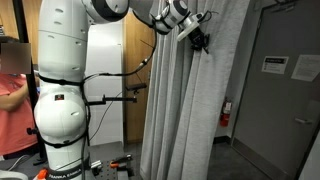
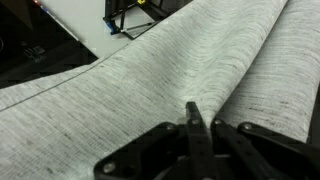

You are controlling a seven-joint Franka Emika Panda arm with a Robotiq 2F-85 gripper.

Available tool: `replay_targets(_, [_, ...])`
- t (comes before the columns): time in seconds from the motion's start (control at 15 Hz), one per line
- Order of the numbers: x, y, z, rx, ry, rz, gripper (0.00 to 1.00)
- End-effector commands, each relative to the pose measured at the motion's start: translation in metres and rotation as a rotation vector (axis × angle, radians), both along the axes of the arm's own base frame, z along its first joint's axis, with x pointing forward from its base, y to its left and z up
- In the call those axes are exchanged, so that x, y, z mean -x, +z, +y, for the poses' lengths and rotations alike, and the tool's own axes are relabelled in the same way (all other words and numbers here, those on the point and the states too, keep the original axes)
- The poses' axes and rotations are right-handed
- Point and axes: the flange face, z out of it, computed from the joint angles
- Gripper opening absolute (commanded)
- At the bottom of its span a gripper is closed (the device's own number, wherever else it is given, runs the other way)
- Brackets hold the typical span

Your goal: Slide the curtain to the left

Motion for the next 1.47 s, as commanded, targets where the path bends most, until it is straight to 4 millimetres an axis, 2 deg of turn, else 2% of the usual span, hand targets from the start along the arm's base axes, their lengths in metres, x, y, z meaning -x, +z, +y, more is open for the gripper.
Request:
replay_targets(0.0, [0.011, -0.03, 0.042, -0.013, 0.048, 0.09, 0.0])
replay_targets(0.4, [0.039, -0.043, 0.12, 0.004, 0.225, 0.112, 0.0])
replay_targets(0.73, [0.063, -0.047, 0.177, 0.021, 0.371, 0.112, 0.0])
replay_targets(1.07, [0.07, -0.054, 0.211, 0.047, 0.47, 0.131, 0.0])
replay_targets(1.4, [0.061, -0.053, 0.226, 0.066, 0.564, 0.112, 0.0])
